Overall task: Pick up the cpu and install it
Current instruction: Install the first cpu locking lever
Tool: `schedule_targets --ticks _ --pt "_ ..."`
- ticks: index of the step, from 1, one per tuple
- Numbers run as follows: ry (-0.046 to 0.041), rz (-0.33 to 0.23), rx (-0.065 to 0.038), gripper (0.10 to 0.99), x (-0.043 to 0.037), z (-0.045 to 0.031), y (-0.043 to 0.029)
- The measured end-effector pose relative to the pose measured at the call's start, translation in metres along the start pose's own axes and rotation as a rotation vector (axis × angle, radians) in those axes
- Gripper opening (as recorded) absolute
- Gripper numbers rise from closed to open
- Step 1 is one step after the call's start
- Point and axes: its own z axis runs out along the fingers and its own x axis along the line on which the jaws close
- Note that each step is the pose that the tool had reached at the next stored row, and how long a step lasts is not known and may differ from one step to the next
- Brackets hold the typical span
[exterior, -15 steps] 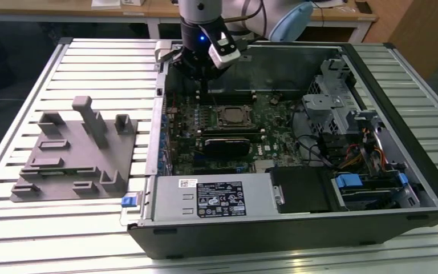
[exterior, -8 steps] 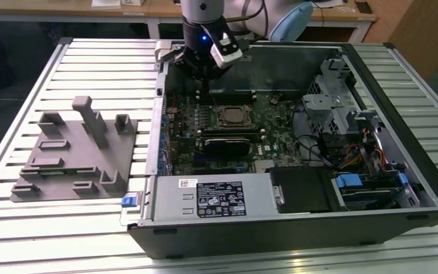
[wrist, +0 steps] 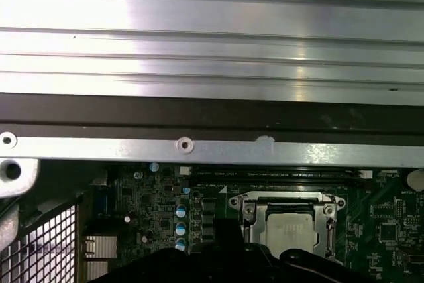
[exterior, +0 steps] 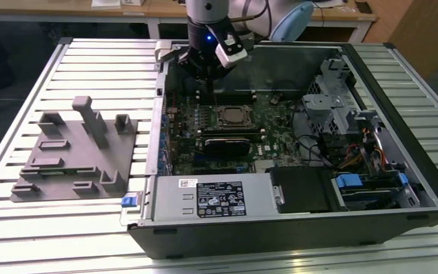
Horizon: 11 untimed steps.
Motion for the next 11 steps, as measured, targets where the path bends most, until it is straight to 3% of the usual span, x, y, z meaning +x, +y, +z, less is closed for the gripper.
schedule_targets --ticks 11 --pt "0.0000 0.000 0.000 0.106 -0.0095 0.0004 0.0000"
